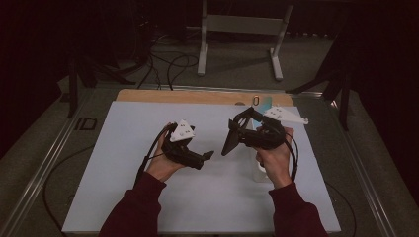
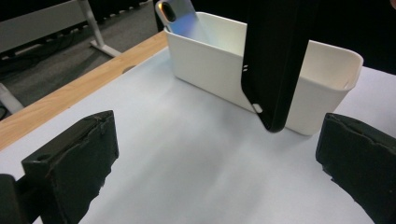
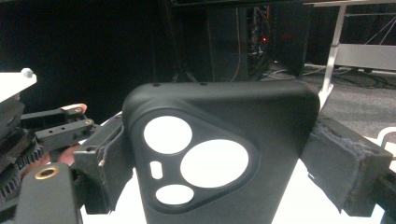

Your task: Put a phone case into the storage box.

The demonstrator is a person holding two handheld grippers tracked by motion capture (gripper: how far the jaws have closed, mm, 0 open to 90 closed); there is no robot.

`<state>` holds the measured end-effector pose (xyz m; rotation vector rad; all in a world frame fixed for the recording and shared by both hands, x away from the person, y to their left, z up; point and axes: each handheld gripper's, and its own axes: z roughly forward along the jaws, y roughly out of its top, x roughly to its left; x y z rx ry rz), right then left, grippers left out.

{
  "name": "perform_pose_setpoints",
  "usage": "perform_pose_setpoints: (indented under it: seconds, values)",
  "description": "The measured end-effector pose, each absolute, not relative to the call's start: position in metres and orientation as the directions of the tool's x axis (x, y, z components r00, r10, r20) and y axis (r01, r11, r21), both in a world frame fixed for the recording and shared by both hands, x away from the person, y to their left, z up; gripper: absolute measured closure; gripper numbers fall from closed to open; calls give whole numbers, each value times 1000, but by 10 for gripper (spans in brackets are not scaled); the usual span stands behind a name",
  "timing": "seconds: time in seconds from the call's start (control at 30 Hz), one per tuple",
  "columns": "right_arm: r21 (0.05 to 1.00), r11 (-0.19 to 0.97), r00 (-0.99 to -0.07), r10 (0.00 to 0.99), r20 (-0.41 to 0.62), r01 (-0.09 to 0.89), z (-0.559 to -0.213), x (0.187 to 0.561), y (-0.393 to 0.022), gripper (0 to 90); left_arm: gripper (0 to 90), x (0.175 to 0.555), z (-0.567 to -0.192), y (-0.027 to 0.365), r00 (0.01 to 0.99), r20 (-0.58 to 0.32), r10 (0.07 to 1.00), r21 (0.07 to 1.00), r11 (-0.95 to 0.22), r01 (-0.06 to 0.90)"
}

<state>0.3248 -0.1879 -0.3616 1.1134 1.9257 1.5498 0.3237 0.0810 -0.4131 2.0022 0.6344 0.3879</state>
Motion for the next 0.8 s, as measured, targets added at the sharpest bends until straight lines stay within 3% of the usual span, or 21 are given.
perform_pose_setpoints:
  seconds: [0.8]
  values:
    - [952,45,-537,833,131,302,-349,341,-209,153,0,316,-421,142,738,8,675,876,-361,320]
